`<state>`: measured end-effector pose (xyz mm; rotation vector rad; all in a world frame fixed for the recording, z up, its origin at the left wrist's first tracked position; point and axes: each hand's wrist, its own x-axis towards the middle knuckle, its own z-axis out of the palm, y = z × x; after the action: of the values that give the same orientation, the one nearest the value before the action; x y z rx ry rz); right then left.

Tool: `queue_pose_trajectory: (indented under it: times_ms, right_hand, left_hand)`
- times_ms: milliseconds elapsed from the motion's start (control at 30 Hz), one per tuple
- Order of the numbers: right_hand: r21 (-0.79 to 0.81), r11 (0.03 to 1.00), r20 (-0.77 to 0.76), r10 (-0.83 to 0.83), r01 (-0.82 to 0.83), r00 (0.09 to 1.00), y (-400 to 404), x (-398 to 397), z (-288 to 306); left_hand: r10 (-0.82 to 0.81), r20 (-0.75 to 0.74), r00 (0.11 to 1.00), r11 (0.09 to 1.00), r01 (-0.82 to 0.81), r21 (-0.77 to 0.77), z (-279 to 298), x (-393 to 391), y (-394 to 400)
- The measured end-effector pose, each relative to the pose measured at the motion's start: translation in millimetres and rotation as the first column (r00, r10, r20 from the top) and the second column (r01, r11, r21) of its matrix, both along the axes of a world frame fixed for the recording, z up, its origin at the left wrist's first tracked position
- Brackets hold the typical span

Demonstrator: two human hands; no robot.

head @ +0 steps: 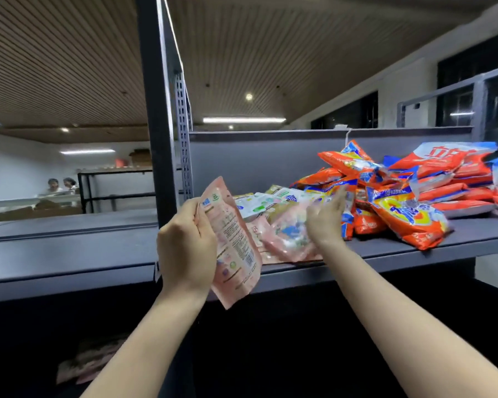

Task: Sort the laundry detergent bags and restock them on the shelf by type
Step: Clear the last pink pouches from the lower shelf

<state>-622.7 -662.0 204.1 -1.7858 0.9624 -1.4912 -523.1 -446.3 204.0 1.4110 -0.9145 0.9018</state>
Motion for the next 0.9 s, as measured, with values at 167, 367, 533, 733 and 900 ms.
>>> queue_pose_trajectory:
  times_ms: [167,367,533,733,900]
  right_hand:
    - [-0.153,0.988,-0.539,-0.108,0.029,0.835,-9,0,-37]
    - [-0.043,0.964,-0.637,0.175,-0.262,0.750,-7,-25,-42]
    - [-0.084,0.975,-0.496,0.138,-0.206,0.857,1,-31,-50]
    - [-0.217,0.966,-0.562,-0.007,-0.140,0.827,4,-37,-52]
    - [-0.229,0.959,-0.593,0.000,-0.169,0.805,11,-44,-52]
  left_hand:
    - [0.091,0.009,0.996,0.992,-0.090,-0.086,21,4,-24]
    - [0.231,0.091,0.969,0.964,-0.215,-0.155,48,3,-77]
    - [-0.095,0.269,0.958,0.695,-0.129,0.707,-1,1,-120]
    - [-0.142,-0.008,0.990,0.466,0.074,0.882,-27,14,-124]
    - [-0.123,0.033,0.992,0.505,0.034,0.862,-24,14,-105]
